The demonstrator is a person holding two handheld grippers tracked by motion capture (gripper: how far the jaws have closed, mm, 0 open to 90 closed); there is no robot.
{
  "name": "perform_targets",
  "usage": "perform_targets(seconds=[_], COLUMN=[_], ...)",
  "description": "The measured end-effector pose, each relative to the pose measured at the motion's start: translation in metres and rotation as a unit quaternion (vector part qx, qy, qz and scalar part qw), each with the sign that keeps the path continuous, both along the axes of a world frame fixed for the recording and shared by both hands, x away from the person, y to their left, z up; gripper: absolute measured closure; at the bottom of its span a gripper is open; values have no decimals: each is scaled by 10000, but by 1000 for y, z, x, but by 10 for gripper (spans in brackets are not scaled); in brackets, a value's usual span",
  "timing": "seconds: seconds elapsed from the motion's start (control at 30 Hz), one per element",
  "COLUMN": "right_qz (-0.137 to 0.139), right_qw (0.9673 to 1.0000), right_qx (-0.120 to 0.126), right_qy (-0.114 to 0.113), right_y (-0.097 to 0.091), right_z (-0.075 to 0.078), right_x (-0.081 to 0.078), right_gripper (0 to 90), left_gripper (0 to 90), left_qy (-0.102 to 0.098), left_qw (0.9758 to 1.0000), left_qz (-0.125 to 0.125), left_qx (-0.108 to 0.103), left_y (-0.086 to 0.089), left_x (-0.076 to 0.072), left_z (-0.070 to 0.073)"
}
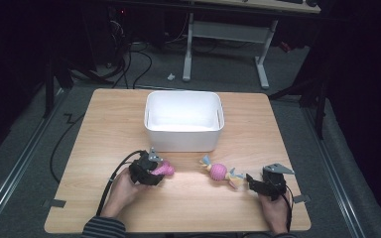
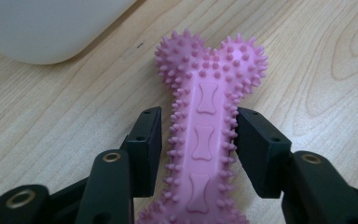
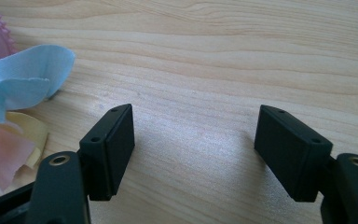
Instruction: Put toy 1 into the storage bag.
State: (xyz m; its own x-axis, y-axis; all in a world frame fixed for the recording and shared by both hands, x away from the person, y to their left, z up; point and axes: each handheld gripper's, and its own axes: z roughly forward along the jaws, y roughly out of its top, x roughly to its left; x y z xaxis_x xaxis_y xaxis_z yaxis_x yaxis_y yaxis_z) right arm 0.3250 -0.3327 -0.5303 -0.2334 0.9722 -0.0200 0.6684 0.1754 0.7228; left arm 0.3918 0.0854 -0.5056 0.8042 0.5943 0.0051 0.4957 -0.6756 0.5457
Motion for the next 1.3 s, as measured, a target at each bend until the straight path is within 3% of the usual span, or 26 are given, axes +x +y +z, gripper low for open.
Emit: perform_targets(seconds=[0.4, 0.73, 0.97, 1.07, 1.13, 1.3], right_qz=[0, 14, 15, 16, 13, 40], right_qw=[10000, 10000, 10000, 10000, 10000, 10000], right_qx=[0, -3, 5, 5, 5, 6], right_qy=[1, 0, 13, 16, 17, 42], right_y=[0, 0, 1, 1, 1, 1], right_z=[0, 0, 0, 0, 0, 0], right_x=[0, 0, 0, 0, 0, 0], right_gripper=[289, 288, 283, 281, 281, 275], left_gripper=[580, 591, 592, 594, 595, 596], left_qy=[-93, -25, -76, -154, -198, -136], left_qw=[9997, 9998, 9998, 9989, 9986, 9983], left_qz=[-153, -162, -190, -198, -123, -65], left_qx=[183, 130, -50, -395, -480, -564], left_y=[-4, -9, -10, -5, -1, 5], left_x=[-3, -5, -9, -11, -12, -10], left_z=[2, 9, 19, 27, 33, 45])
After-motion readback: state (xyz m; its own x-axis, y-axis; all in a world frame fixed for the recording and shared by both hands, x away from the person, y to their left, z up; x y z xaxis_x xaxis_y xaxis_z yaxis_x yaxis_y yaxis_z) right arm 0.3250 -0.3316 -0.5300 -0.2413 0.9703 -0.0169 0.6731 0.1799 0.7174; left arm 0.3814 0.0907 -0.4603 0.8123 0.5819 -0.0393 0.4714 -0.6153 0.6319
